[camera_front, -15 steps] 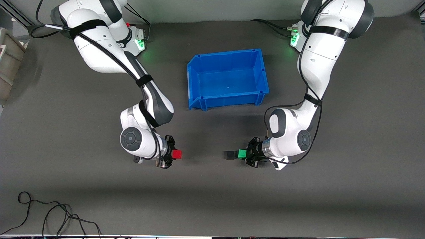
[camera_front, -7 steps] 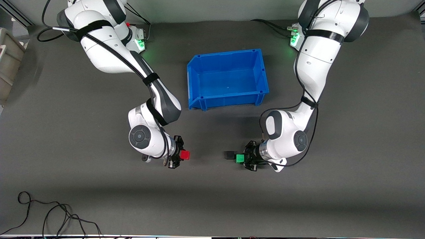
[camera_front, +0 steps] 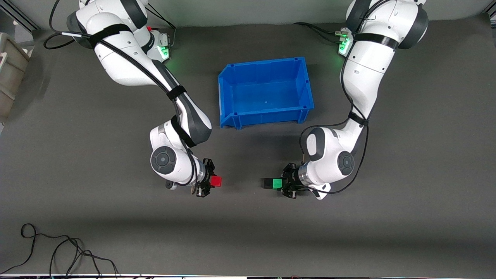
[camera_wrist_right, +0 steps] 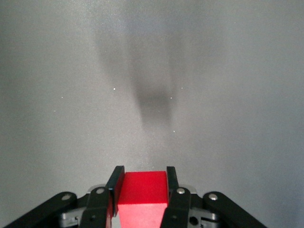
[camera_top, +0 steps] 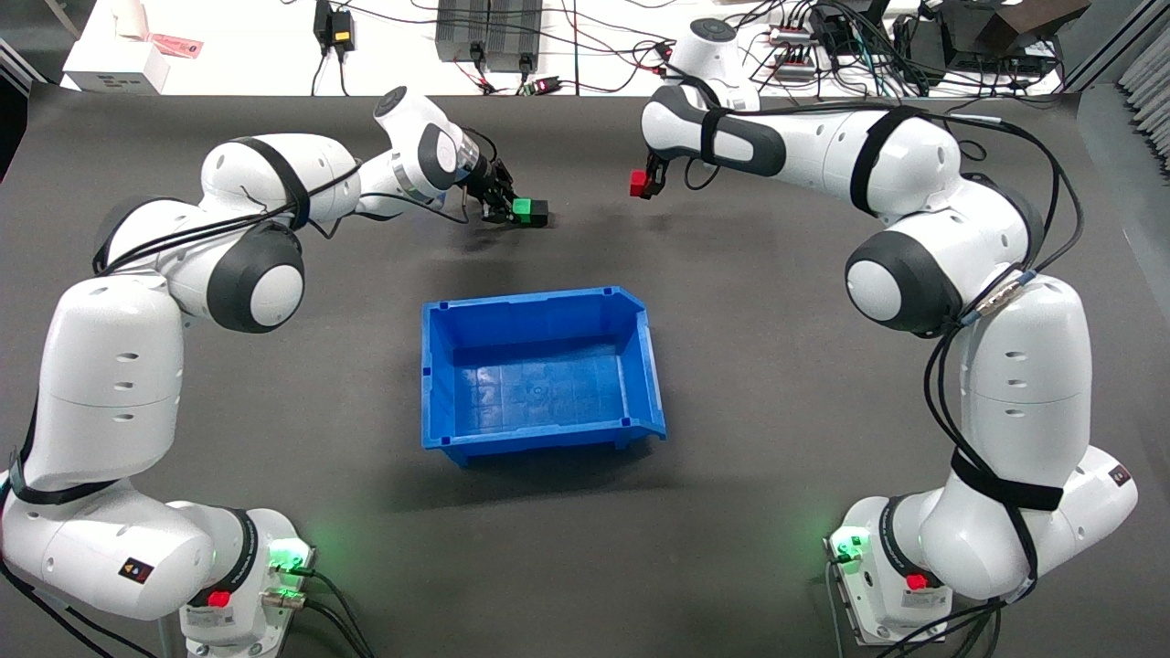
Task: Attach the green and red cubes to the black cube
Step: 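Press the red cube and green cube against the black cube's sides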
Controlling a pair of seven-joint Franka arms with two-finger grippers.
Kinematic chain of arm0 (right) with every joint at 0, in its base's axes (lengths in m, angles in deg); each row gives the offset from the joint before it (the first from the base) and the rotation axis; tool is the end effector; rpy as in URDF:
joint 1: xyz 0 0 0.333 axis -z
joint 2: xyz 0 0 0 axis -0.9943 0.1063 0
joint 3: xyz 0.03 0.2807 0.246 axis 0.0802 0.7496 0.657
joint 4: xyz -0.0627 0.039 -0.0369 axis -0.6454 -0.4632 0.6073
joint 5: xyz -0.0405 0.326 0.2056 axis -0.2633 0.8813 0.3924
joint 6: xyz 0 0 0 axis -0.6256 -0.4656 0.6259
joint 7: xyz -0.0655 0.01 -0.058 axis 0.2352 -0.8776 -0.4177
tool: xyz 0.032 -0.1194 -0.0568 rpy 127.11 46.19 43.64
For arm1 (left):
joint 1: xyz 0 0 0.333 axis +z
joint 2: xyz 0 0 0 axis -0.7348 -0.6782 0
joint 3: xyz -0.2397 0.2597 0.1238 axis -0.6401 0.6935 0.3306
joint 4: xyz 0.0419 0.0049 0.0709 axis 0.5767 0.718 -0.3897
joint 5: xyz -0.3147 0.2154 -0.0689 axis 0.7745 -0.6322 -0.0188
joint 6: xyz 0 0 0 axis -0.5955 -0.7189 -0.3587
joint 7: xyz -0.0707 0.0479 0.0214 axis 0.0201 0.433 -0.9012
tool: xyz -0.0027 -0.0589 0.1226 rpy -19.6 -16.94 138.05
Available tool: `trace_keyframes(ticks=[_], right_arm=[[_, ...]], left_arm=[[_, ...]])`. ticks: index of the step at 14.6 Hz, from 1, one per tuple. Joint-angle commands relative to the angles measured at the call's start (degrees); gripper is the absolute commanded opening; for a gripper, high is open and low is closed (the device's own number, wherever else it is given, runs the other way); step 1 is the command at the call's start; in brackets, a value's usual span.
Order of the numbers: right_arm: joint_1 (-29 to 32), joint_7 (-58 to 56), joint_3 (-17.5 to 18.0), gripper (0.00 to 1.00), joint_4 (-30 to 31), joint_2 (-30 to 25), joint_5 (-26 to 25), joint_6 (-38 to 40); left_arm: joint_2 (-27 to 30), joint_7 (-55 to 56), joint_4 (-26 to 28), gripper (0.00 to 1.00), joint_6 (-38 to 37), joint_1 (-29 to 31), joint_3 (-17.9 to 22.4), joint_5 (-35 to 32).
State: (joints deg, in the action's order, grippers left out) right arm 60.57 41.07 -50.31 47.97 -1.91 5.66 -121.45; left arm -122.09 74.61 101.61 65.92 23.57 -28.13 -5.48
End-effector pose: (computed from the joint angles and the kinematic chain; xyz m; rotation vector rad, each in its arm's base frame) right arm 0.7086 0.3517 0.2718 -1.9554 2.3447 0.2015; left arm 0.6998 -0.3605 0.1864 1.9793 1.8446 -0.4518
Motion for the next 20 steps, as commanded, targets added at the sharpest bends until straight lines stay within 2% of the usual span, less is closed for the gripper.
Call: trace_keyframes(ticks=[1, 5, 7, 9, 20], right_arm=[[-0.32, 1.29, -0.10, 0.00, -1.82, 1.14, 0.78, 0.23], [-0.32, 4.70, 1.12, 0.00, -2.00, 2.72, 0.78, -3.54], [-0.58, 5.59, 2.70, 0.00, -2.26, 3.86, 0.78, -5.48], [-1.98, 7.08, 2.71, 0.00, -2.52, 4.48, 0.52, -5.66], [-5.33, 10.25, 2.53, 0.00, -2.35, 4.13, -0.01, -5.58]], left_arm=[[-0.11, 3.35, -1.06, 0.00, -2.30, -0.98, 1.28, -1.48], [0.59, 10.11, -2.54, 0.00, -4.75, -0.98, 1.10, -5.87], [1.12, 10.65, -5.26, 0.00, -7.74, -0.98, 0.84, -5.18], [1.21, 13.36, -7.46, 0.00, -9.33, -0.89, 0.84, -5.61], [0.68, 15.05, -7.65, 0.00, -9.24, -3.52, 0.84, -5.62]])
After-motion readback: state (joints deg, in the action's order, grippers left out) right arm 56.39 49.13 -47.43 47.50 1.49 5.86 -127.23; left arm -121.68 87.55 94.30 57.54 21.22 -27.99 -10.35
